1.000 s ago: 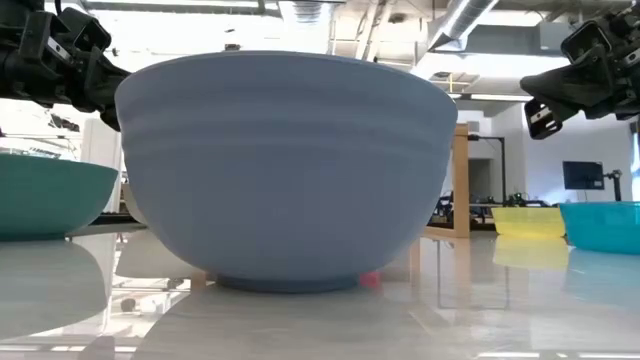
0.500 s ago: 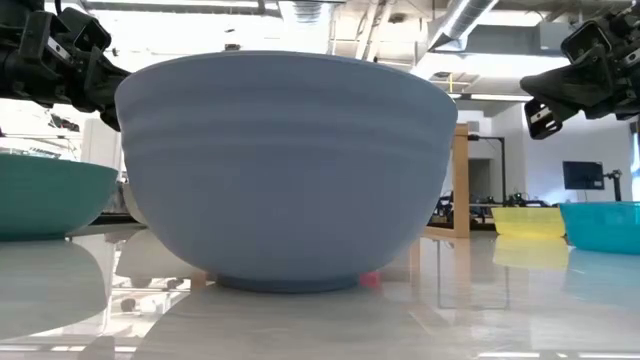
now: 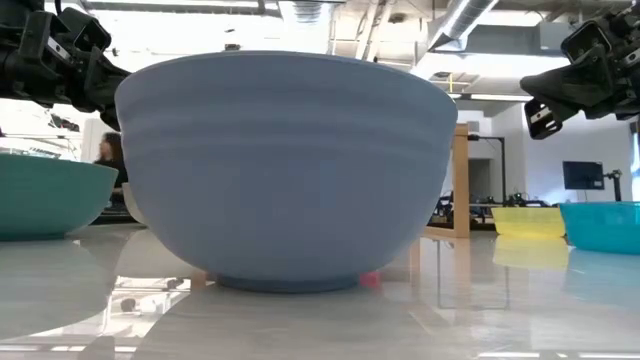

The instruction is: Place and stack bowls onto a shelf

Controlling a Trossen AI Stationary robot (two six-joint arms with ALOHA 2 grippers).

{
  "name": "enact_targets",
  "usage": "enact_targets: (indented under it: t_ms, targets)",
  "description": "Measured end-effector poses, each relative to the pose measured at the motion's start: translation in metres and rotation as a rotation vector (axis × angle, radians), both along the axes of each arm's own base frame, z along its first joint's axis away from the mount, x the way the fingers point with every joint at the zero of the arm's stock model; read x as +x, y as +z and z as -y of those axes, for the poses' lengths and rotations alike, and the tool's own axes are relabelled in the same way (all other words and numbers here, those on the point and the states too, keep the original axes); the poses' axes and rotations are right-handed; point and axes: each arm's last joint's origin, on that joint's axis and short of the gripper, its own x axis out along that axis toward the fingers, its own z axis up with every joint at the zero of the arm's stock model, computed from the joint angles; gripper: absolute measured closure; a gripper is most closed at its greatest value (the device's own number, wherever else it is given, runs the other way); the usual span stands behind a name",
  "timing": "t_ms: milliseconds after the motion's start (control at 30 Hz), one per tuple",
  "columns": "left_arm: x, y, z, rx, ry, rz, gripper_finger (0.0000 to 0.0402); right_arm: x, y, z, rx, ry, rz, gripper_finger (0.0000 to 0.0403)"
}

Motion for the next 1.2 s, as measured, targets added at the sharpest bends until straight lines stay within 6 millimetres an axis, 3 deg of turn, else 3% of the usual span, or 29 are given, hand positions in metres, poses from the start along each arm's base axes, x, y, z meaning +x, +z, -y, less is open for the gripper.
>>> enact_targets:
  t_ms: [767, 1033, 1200]
  targets:
    - [0.0000, 0.0000, 0.0000, -0.011, 0.000, 0.002, 0.0402, 0.0000, 0.0000, 0.0000, 0.000, 0.000, 0.000, 0.0363]
    - [-0.0018, 0.0021, -0.0063, -0.410, 0.193, 0.129, 0.0401, 0.0000, 0.0000, 0.0000, 0.000, 0.000, 0.000, 0.0363]
    - [-0.0025, 0.0024, -0.0078, -0.671, 0.224, 0.221, 0.0401, 0.0000, 0.0000, 0.0000, 0.000, 0.000, 0.000, 0.0363]
